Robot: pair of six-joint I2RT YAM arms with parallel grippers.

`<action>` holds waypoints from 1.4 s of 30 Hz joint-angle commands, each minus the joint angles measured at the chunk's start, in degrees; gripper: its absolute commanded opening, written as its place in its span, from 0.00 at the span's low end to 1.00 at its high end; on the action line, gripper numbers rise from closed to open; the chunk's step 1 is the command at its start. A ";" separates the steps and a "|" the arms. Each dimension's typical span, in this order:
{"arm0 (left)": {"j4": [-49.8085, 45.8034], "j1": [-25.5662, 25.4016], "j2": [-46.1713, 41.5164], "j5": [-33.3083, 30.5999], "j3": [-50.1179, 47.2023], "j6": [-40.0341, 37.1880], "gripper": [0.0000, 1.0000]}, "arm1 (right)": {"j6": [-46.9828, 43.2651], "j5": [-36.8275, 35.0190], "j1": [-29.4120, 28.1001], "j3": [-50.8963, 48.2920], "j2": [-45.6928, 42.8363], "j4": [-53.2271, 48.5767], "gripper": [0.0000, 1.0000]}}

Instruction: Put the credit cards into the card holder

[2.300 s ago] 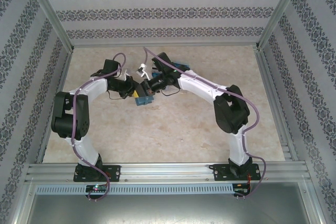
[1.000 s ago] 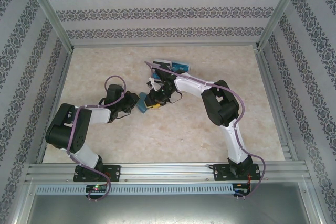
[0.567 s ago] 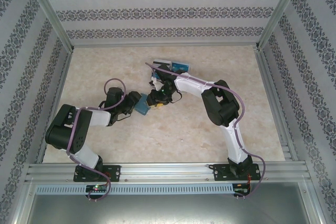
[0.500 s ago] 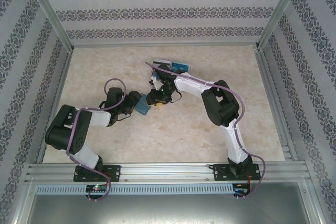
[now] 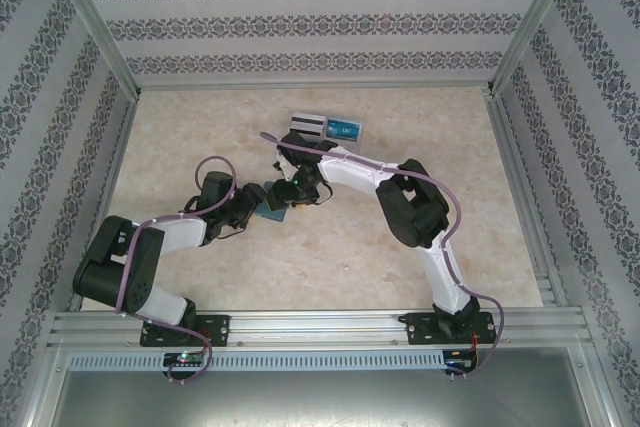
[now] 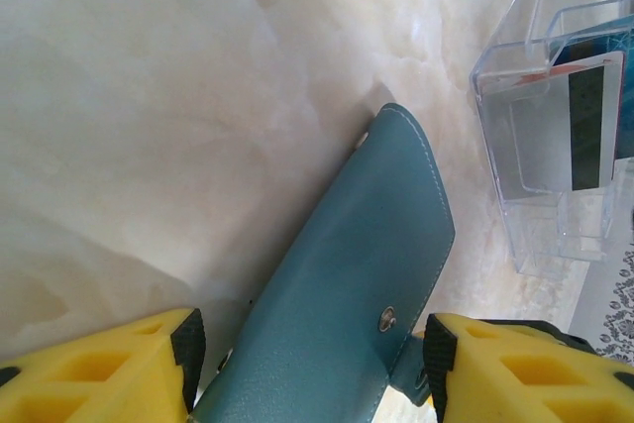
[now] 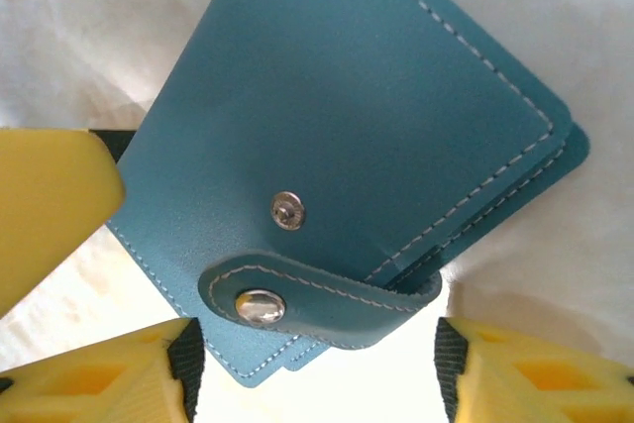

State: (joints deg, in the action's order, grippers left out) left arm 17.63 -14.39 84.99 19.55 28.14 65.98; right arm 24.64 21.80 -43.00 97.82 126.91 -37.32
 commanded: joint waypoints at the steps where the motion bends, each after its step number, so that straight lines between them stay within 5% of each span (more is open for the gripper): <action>1: -7.08 -0.81 -0.94 -0.07 0.47 -2.26 0.62 | 0.08 -6.95 -0.15 1.64 0.91 -0.45 0.58; 15: -17.62 0.42 -6.66 -1.50 5.60 -10.59 0.64 | -3.56 -9.04 3.06 -5.86 -5.97 7.99 0.00; 28: -23.23 0.48 -4.07 5.77 17.73 -23.94 0.66 | -10.03 0.17 5.38 -5.19 -16.03 2.00 0.00; 42: -16.51 0.85 6.35 11.36 15.72 -19.08 0.61 | -4.14 6.96 10.88 -14.38 -14.41 9.46 0.00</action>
State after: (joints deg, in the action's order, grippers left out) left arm -1.10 -14.13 90.76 29.47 44.60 45.67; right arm 19.40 27.20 -33.36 85.58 113.80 -29.19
